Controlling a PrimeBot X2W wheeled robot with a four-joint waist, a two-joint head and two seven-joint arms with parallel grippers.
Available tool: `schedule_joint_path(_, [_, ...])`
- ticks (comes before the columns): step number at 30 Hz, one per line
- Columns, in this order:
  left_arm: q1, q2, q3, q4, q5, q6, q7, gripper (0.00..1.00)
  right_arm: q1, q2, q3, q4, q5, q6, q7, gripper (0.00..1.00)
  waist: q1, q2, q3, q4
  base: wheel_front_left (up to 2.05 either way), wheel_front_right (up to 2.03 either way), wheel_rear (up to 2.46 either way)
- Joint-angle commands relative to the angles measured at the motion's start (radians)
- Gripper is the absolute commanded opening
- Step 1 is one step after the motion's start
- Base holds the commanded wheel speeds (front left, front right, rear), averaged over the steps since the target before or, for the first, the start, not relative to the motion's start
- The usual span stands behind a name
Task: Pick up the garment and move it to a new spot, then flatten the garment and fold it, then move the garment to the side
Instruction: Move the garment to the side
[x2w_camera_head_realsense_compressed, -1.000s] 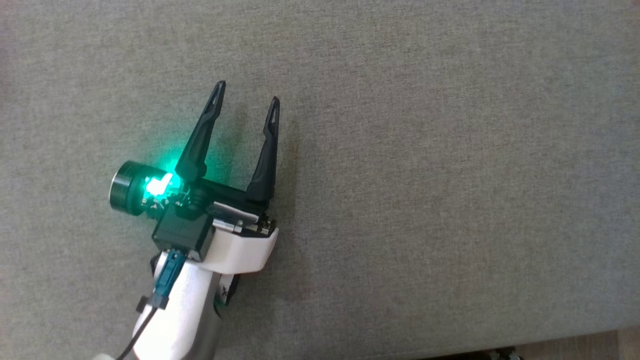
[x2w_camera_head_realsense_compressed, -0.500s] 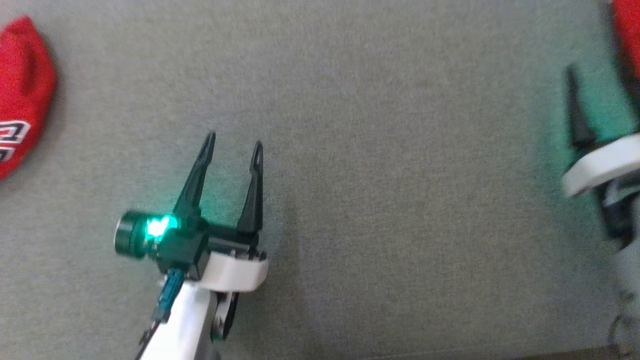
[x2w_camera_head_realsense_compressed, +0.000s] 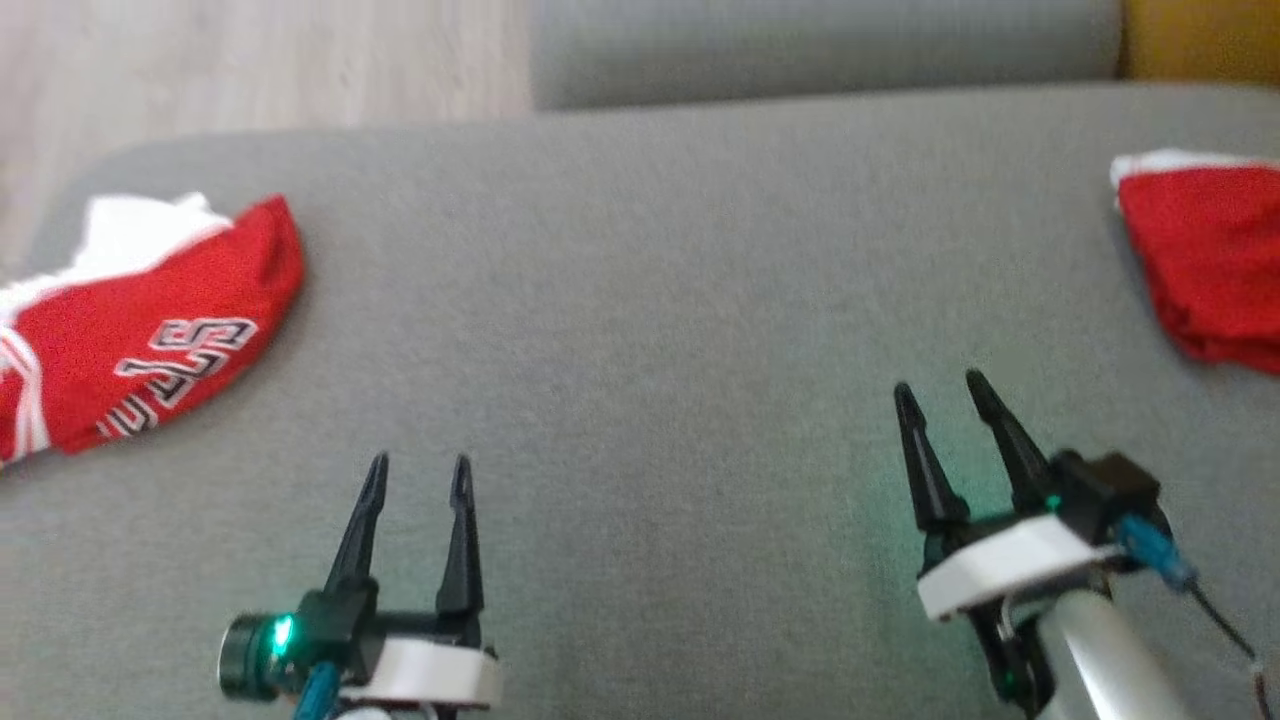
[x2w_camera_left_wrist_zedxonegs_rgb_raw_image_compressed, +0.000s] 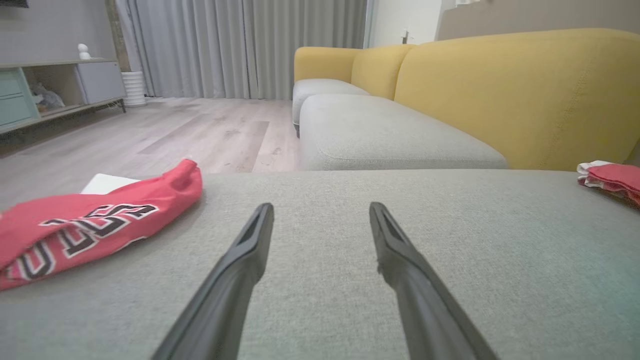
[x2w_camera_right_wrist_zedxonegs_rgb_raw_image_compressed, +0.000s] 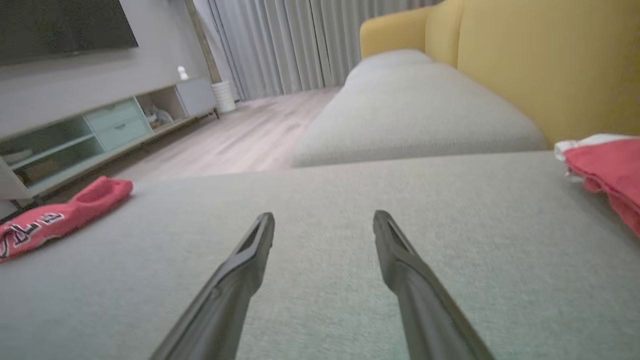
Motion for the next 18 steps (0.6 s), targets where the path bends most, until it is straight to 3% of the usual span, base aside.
schedule_joint_path(1, [-0.011, -0.001, 0.037, -0.027, -0.008, 0.007, -0.002, 1.00, 0.007, 0.002, 0.006, -0.040, -0.010, -0.001, -0.013, 1.00, 0.0004, 0.0000, -0.083, 0.040, 0.00, 0.00, 0.00])
schedule_joint_path(8, [0.037, -0.001, 0.067, -0.035, -0.003, 0.009, -0.002, 1.00, 0.126, 0.043, -0.081, -0.128, -0.090, -0.001, -0.013, 1.00, 0.0004, 0.0000, -0.138, 0.057, 0.00, 0.00, 0.00])
schedule_joint_path(18, [0.064, -0.001, 0.084, -0.032, 0.019, 0.005, -0.002, 1.00, 0.186, 0.054, -0.145, -0.139, -0.121, -0.001, -0.013, 1.00, 0.0004, 0.0000, -0.168, 0.063, 0.00, 0.00, 0.00])
